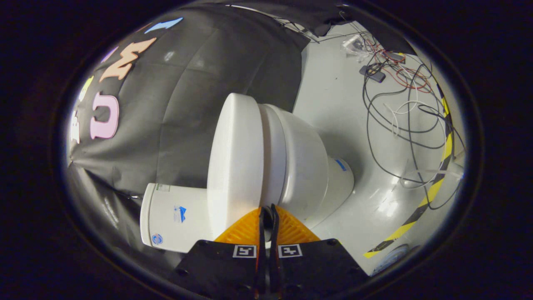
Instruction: Open the toilet lid.
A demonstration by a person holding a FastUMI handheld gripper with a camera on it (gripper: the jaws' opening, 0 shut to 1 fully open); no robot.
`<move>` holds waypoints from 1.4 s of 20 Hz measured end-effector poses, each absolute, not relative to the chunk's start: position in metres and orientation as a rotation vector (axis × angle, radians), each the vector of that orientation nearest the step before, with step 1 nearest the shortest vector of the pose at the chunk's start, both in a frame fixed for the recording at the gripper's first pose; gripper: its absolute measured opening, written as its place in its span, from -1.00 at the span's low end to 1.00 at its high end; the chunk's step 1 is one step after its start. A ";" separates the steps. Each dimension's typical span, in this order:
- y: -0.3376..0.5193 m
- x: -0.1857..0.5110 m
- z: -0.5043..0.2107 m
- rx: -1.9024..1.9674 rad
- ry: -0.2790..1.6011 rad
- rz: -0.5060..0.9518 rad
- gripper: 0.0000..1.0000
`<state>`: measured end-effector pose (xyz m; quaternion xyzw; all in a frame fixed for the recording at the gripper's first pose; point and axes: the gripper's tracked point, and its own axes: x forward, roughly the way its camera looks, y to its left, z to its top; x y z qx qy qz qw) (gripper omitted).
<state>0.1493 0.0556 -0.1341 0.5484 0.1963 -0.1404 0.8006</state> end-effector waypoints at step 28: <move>0.120 0.159 0.039 0.735 0.280 -0.196 -0.98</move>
